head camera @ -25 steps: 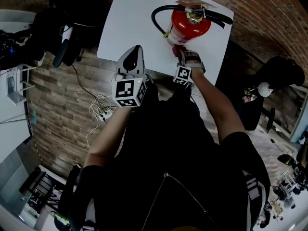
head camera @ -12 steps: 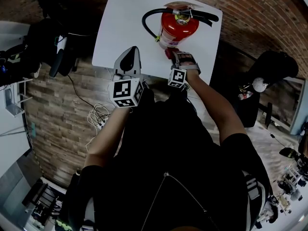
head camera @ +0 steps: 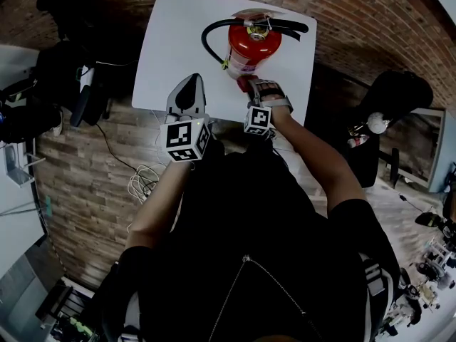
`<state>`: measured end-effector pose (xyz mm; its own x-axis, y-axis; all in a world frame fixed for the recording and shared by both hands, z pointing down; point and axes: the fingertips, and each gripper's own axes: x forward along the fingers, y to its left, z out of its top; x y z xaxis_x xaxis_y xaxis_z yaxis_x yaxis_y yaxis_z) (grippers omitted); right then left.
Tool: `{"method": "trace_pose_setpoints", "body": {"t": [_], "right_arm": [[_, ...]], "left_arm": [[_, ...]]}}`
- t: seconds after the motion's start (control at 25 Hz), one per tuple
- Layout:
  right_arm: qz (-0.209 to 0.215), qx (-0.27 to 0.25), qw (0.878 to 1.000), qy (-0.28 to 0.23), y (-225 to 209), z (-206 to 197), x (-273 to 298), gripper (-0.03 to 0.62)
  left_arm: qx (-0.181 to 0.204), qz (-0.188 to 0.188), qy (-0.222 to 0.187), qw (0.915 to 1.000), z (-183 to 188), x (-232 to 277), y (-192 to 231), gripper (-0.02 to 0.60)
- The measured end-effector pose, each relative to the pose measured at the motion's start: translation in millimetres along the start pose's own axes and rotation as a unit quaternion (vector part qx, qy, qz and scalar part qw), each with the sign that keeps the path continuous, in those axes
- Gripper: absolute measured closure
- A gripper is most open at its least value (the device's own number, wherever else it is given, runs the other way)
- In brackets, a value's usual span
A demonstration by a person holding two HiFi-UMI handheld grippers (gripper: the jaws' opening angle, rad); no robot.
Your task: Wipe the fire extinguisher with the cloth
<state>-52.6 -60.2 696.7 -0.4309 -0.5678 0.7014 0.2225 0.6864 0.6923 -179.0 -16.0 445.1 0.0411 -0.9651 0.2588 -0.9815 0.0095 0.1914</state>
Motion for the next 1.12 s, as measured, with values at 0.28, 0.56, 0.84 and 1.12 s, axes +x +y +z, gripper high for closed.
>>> {"method": "trace_pose_setpoints", "body": {"t": [0.28, 0.56, 0.84, 1.12], "right_arm": [[-0.007, -0.003, 1.000, -0.002, -12, 1, -14, 0.470], [-0.021, -0.004, 1.000, -0.012, -32, 6, -35, 0.470], [-0.035, -0.011, 0.999, -0.010, -47, 8, -55, 0.470], [-0.055, -0.003, 0.998, -0.018, -70, 13, -78, 0.470]], "left_arm": [[-0.002, -0.006, -0.005, 1.0000, 2, 0, -3, 0.574], [0.000, -0.012, -0.005, 0.9999, 0, -1, -5, 0.574], [0.008, -0.021, -0.005, 0.9997, 3, -1, -10, 0.574], [0.010, -0.026, -0.008, 0.9996, 7, -1, -12, 0.574]]}}
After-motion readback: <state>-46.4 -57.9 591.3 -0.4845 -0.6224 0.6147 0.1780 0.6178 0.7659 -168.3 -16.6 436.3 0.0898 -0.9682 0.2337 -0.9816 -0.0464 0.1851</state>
